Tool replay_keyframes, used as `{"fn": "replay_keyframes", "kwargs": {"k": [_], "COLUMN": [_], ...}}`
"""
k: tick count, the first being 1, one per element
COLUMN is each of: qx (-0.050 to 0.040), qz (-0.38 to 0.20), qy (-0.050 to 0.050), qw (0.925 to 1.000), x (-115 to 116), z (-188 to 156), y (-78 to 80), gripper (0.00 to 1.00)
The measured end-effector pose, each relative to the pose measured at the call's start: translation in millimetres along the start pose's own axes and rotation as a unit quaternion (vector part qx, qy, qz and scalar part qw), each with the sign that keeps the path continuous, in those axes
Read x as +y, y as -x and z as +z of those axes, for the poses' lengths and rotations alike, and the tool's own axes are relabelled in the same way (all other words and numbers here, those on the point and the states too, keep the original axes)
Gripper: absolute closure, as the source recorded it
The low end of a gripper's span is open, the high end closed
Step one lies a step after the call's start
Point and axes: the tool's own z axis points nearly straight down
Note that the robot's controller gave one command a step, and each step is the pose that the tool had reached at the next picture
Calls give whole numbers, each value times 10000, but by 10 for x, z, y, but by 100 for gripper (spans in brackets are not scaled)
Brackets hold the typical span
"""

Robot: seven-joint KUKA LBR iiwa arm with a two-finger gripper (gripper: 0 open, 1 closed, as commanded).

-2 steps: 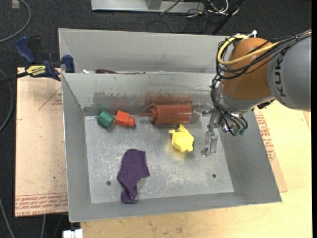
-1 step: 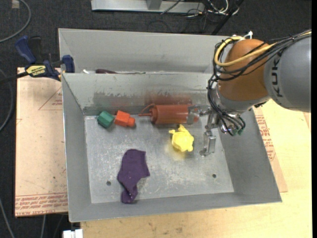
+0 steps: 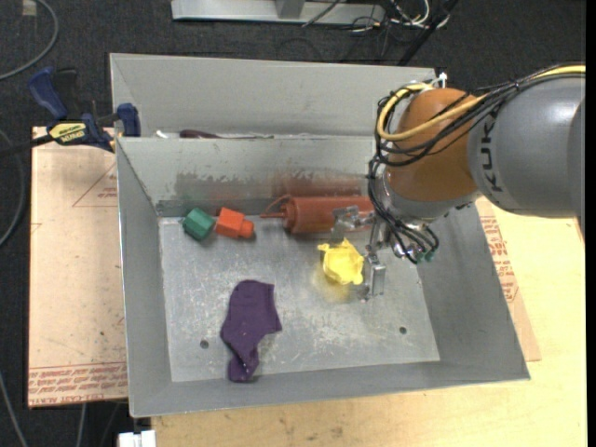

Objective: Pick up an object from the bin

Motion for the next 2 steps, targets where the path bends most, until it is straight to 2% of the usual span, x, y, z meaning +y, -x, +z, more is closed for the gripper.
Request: {"fn": "replay_keyframes", "kwargs": {"k": [1,2], "qx": [-27,-26], "qz": [577,573], "qy": [-19,-19], "qw": [9983,9984], "x": [19,21], "z": [432,432], "y": [-70,-70], "gripper": [100,100]}}
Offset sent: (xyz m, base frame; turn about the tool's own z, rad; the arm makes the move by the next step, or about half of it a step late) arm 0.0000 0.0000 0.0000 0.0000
